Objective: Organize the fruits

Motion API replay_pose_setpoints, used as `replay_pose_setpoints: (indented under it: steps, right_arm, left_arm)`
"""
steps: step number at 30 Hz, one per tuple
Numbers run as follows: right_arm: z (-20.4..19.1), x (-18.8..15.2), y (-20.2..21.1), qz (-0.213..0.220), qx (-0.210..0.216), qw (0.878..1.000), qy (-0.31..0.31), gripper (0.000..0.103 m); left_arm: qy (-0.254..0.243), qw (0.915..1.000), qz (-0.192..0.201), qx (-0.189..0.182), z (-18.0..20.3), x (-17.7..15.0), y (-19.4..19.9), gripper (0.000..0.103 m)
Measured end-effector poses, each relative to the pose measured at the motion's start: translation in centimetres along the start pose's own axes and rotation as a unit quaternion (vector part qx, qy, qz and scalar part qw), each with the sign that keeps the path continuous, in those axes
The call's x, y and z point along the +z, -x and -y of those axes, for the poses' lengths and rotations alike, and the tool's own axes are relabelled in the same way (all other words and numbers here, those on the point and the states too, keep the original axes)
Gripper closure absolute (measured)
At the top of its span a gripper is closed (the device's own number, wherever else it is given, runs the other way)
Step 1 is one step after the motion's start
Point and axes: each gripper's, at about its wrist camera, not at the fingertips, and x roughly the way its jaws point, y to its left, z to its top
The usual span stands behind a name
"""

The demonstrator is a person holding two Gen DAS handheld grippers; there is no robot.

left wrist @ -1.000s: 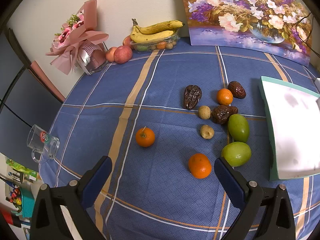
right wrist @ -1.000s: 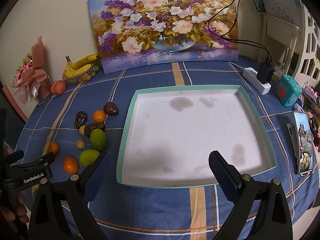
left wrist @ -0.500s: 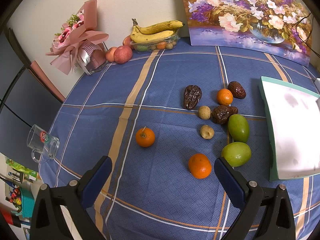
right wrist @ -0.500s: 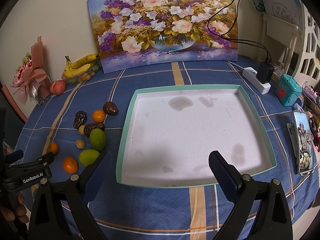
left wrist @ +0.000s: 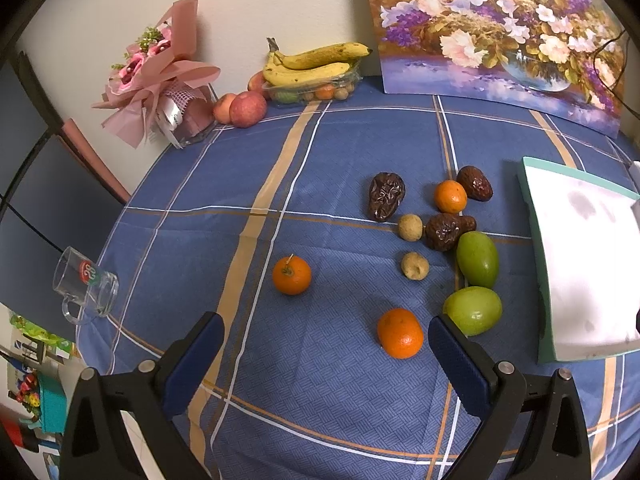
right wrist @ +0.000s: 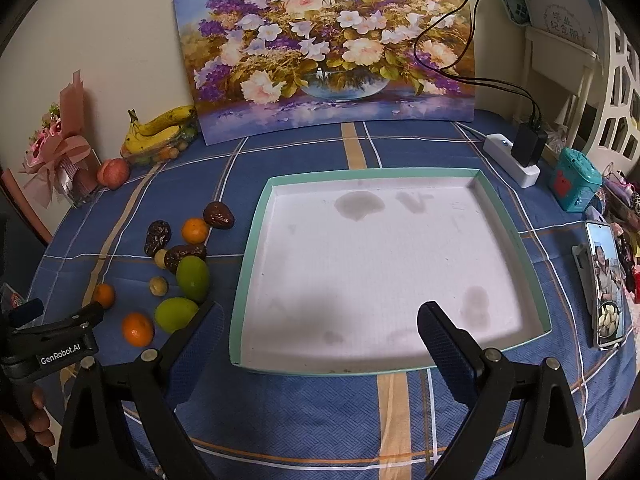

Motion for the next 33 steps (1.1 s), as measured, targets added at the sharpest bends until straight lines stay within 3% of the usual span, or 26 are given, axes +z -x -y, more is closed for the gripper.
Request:
replay_pose_setpoints:
  steps: [9, 14, 18, 23, 27, 33]
  right_arm:
    - [-0.2, 0.1, 0.1, 0.0, -0.009, 1.0, 0.004, 0.005]
    - [-0.4, 0.5, 0.0, 0.003, -0.006, 1.0, 0.006, 0.005]
    - [-1.3, 2.0, 0.0, 0.017, 0.026, 0.999, 0.012, 0.005]
    - [-3.2, 4.3, 0.2, 0.032, 0.075, 0.997, 0.016, 0.005]
    - [-4.9, 5.7, -0.3, 0.033, 0.092, 0.995, 0.033, 0.005]
    - [-7.0, 7.7, -0.5, 0.043, 0.119, 0.991, 0.044, 0.006]
  left_arm:
    - [0.013, 0.9999, -0.006, -0.002, -0.3, 0.1, -0.2, 0.0]
    - [0.052, 0.9977, -0.009, -0.042, -1.4, 0.9, -0.8, 0.0]
    - [0.123, 0.9896, 0.017, -0.074, -4.1, 2.4, -0.8, 0.0]
    - [0.147, 0.985, 0.036, -0.082, -5.8, 3.8, -1.2, 0.0]
    - [0.176, 0.9763, 0.02, -0.125, -8.0, 4.9, -2.0, 0.0]
    - [0.2, 0.9729, 0.014, -0.115, -10.4, 6.4, -2.5, 0.0]
